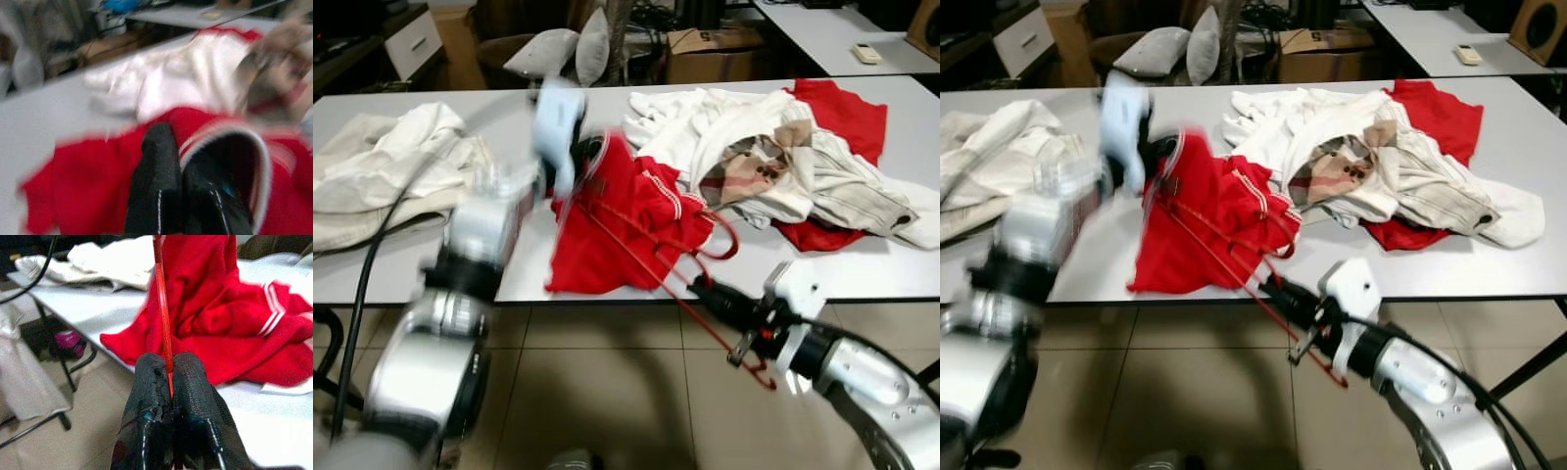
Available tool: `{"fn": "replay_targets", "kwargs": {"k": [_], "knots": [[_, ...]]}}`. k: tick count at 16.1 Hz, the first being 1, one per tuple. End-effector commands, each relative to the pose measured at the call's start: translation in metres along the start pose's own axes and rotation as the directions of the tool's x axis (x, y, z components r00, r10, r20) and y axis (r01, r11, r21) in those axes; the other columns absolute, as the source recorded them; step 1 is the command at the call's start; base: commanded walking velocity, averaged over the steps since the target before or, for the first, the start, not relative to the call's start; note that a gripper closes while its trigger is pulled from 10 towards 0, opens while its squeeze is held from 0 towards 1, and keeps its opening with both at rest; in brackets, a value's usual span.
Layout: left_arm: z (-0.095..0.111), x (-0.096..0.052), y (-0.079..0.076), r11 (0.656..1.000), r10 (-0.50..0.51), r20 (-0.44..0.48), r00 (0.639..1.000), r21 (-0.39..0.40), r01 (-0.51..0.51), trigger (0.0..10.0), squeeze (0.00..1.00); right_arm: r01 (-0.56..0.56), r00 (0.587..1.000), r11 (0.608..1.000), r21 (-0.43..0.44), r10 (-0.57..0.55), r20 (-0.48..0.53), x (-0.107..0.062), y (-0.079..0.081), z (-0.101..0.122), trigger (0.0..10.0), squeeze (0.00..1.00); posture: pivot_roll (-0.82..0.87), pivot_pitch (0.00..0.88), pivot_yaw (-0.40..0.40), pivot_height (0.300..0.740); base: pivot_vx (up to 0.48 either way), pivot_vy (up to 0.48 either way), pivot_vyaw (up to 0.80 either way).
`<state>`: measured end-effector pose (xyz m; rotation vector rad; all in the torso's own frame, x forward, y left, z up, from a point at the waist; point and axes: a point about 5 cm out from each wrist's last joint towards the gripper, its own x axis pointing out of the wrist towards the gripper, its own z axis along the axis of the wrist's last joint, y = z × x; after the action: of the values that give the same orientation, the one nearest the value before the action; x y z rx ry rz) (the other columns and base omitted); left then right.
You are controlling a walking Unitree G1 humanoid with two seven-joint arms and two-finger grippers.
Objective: Hang hanger
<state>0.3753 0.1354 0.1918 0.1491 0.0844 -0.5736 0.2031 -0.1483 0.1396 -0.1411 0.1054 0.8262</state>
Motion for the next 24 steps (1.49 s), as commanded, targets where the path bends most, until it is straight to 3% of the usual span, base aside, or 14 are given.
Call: {"fn": "replay_targets", "kwargs": {"k": [1, 3, 4, 8, 10, 12, 14, 15, 16, 18, 20, 22, 23, 24], "knots": [[-0.009, -0.006, 0.002, 0.999, 0.051, -0.02, 0.998, -0.008, -0.051, 0.0, 0.0, -0.04, 0.999, 0.999, 0.011, 0.04, 0.005, -0.001, 0.008, 0.005, 10.0, 0.0, -0.02, 0.0, 0.053, 0.74, 0.0, 0.0, 0.0], [-0.038, -0.024, 0.002, 0.968, 0.199, -0.041, 0.979, -0.146, -0.203, 0.0, 0.0, -0.109, 0.992, 0.994, 0.017, 0.109, -0.055, -0.011, 0.021, 0.0, 10.0, 0.0, -0.02, 0.0, 0.062, 0.74, 0.0, 0.0, 0.0], [-0.04, -0.025, -0.001, 0.958, 0.209, -0.039, 0.977, -0.193, -0.213, 0.0, 0.0, -0.112, 0.991, 0.994, 0.017, 0.113, -0.071, -0.012, 0.022, -0.002, 10.0, 0.0, -0.02, 0.0, 0.062, 0.74, 0.0, 0.0, 0.0], [-0.031, -0.028, -0.015, 0.962, 0.18, -0.012, 0.984, -0.208, -0.178, 0.0, 0.0, -0.002, 0.977, 0.997, 0.077, 0.018, -0.212, -0.003, 0.034, -0.023, 10.0, 0.0, -0.04, 0.0, 0.065, 0.74, 0.0, 0.0, 0.0], [-0.027, -0.032, -0.016, 0.968, 0.159, -0.005, 0.987, -0.198, -0.157, 0.0, 0.0, 0.061, 0.974, 0.997, 0.048, -0.048, -0.222, 0.0, 0.028, -0.023, 10.0, 0.0, -0.04, 0.0, 0.071, 0.74, 0.0, 0.0, 0.0], [-0.017, -0.036, -0.017, 0.974, 0.14, 0.019, 0.99, -0.182, -0.135, 0.0, 0.0, 0.199, 0.958, 0.98, 0.003, -0.194, -0.211, 0.007, 0.012, -0.022, 10.0, 0.0, -0.04, 0.0, 0.068, 0.74, 0.0, 0.0, 0.0], [-0.008, -0.042, -0.014, 0.982, 0.142, 0.033, 0.989, -0.133, -0.136, 0.0, 0.0, 0.402, 0.889, 0.912, -0.076, -0.409, -0.207, 0.006, -0.016, -0.018, 10.0, 0.0, -0.04, 0.0, 0.057, 0.74, 0.0, 0.0, 0.0], [-0.007, -0.045, -0.011, 0.982, 0.15, 0.024, 0.988, -0.12, -0.146, 0.0, 0.0, 0.512, 0.839, 0.853, -0.1, -0.522, -0.154, 0.0, -0.032, -0.01, 10.0, 0.0, -0.04, 0.0, 0.055, 0.74, 0.0, 0.0, 0.0], [-0.009, -0.047, -0.009, 0.983, 0.154, 0.013, 0.988, -0.102, -0.152, 0.0, 0.0, 0.54, 0.825, 0.835, -0.108, -0.55, -0.128, -0.002, -0.037, -0.006, 10.0, 0.0, -0.04, 0.0, 0.055, 0.74, 0.0, 0.0, 0.0], [-0.016, -0.053, -0.005, 0.983, 0.163, -0.028, 0.986, -0.082, -0.165, 0.0, 0.0, 0.584, 0.809, 0.802, -0.127, -0.587, 0.018, -0.008, -0.055, 0.02, 10.0, 0.0, -0.05, 0.0, 0.062, 0.74, 0.0, 0.0, 0.0], [-0.019, -0.056, -0.006, 0.986, 0.146, -0.046, 0.988, -0.081, -0.149, 0.0, 0.0, 0.619, 0.784, 0.768, -0.165, -0.618, 0.066, -0.015, -0.067, 0.03, 10.0, 0.0, -0.05, 0.0, 0.063, 0.74, 0.0, 0.0, 0.0], [-0.027, -0.058, -0.017, 0.994, 0.043, -0.101, 0.994, -0.096, -0.052, 0.0, 0.0, 0.534, 0.845, 0.831, -0.156, -0.518, 0.133, -0.022, -0.069, 0.045, 10.0, 0.0, -0.05, 0.0, 0.06, 0.74, 0.0, 0.0, 0.0], [-0.028, -0.056, -0.025, 0.994, -0.018, -0.114, 0.993, -0.106, 0.006, 0.0, 0.0, 0.367, 0.929, 0.917, -0.158, -0.354, 0.108, -0.022, -0.051, 0.045, 10.0, 0.0, -0.05, 0.0, 0.058, 0.74, 0.0, 0.0, 0.0], [-0.029, -0.055, -0.027, 0.994, -0.026, -0.117, 0.993, -0.105, 0.014, 0.0, 0.0, 0.324, 0.945, 0.933, -0.159, -0.311, 0.098, -0.023, -0.046, 0.045, 10.0, 0.0, -0.05, 0.0, 0.058, 0.74, 0.0, 0.0, 0.0]]}}
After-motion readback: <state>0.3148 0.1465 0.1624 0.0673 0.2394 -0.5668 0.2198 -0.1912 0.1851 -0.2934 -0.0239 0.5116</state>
